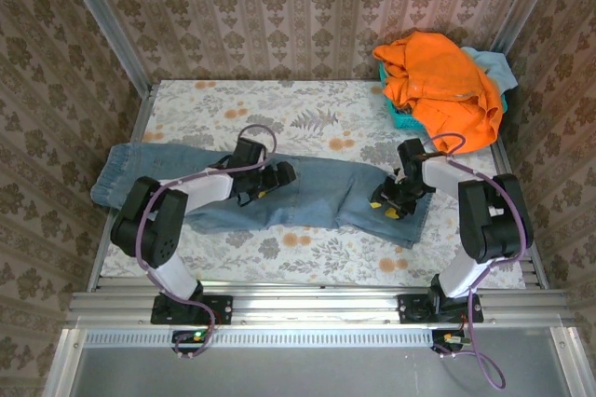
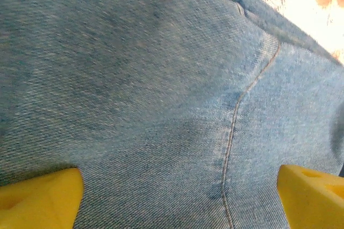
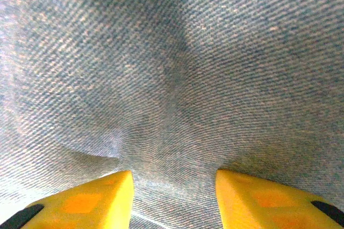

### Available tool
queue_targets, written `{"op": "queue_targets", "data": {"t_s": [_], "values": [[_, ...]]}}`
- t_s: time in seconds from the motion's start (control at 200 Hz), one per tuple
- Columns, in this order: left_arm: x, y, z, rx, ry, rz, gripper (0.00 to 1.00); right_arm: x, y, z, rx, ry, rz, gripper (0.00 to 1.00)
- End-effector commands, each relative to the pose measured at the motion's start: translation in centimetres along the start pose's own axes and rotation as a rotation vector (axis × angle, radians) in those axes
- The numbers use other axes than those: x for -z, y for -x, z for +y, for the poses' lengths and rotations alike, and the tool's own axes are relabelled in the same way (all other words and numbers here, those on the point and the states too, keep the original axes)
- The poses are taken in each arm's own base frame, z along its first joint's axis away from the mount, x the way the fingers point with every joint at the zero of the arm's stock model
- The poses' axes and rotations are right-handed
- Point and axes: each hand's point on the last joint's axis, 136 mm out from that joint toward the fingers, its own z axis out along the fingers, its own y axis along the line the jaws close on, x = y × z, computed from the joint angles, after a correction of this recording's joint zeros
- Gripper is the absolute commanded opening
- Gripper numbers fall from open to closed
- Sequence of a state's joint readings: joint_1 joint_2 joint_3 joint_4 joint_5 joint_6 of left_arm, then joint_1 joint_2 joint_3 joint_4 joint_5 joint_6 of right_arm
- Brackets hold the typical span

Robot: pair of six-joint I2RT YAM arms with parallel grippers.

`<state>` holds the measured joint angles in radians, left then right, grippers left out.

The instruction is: Fold and stack the trousers

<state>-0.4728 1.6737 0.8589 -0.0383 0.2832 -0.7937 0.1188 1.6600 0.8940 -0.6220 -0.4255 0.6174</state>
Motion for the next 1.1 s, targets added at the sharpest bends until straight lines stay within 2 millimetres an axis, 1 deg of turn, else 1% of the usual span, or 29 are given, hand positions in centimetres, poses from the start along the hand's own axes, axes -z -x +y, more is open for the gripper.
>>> {"op": "queue_targets", "data": {"t_s": [0.0,0.05,0.09,0.15,0.235,0.31,0.33,0.35,0.385,0.425,0.49,0.535,0.555,0.625,0.635,0.66,0.735,0.8,0.985,1.04,1.095], "values": [[0.5,-0.6,8.2,0.110,0.202,0.014,0.93,-0.9,-3.0,0.4,-0.032,0.065,0.105,0.48],[1.3,0.2,9.6,0.125,0.237,-0.009,0.93,-0.8,-3.4,0.4,-0.029,0.067,0.107,0.48],[1.9,1.1,10.3,0.140,0.250,-0.025,0.93,-0.5,-3.8,0.5,-0.027,0.074,0.109,0.48],[2.5,2.3,10.7,0.149,0.256,-0.051,0.92,0.4,-4.0,0.9,-0.011,0.086,0.093,0.48],[2.9,3.9,10.6,0.129,0.275,-0.070,0.92,2.7,-3.5,0.8,0.025,0.052,0.022,0.48],[2.9,4.9,10.1,0.104,0.278,-0.071,0.91,4.9,-2.6,0.0,0.014,0.036,-0.067,0.50],[2.8,5.1,9.9,0.100,0.274,-0.070,0.90,5.2,-2.4,-0.5,0.006,0.026,-0.080,0.51],[2.8,5.3,9.7,0.094,0.271,-0.073,0.90,6.1,-2.1,-0.7,0.004,0.029,-0.116,0.51],[2.7,5.5,9.6,0.085,0.269,-0.073,0.90,6.9,-1.6,-2.0,-0.020,-0.006,-0.156,0.53],[2.6,5.7,9.5,0.078,0.269,-0.074,0.90,7.2,-1.1,-3.2,-0.052,-0.016,-0.176,0.54],[2.5,5.9,9.5,0.072,0.270,-0.075,0.90,6.8,-1.0,-3.9,-0.080,0.019,-0.157,0.56],[2.4,5.9,9.6,0.069,0.273,-0.071,0.90,6.2,-1.1,-4.4,-0.085,0.007,-0.136,0.57],[2.3,5.9,9.7,0.067,0.275,-0.070,0.90,5.8,-1.3,-4.6,-0.090,0.001,-0.122,0.59],[2.1,5.9,9.8,0.065,0.278,-0.065,0.89,4.8,-1.7,-4.4,-0.086,0.032,-0.091,0.62],[2.1,5.9,9.9,0.067,0.279,-0.064,0.89,4.3,-1.8,-4.8,-0.096,0.024,-0.073,0.62],[2.1,6.0,9.9,0.066,0.277,-0.065,0.89,3.8,-2.0,-5.0,-0.105,0.022,-0.058,0.63],[2.1,6.0,9.8,0.065,0.270,-0.066,0.89,3.0,-2.7,-4.9,-0.095,0.049,-0.032,0.64],[2.1,6.0,9.9,0.064,0.270,-0.067,0.89,2.5,-3.2,-5.2,-0.094,0.039,-0.012,0.64],[2.2,6.0,9.5,0.067,0.247,-0.067,0.89,0.8,-4.9,-5.7,-0.100,0.030,0.032,0.62],[2.3,6.1,9.3,0.066,0.241,-0.072,0.89,0.2,-5.1,-5.1,-0.094,0.063,0.053,0.57],[2.3,6.0,9.2,0.066,0.235,-0.072,0.89,-0.2,-5.2,-3.8,-0.086,0.127,0.073,0.51]]}}
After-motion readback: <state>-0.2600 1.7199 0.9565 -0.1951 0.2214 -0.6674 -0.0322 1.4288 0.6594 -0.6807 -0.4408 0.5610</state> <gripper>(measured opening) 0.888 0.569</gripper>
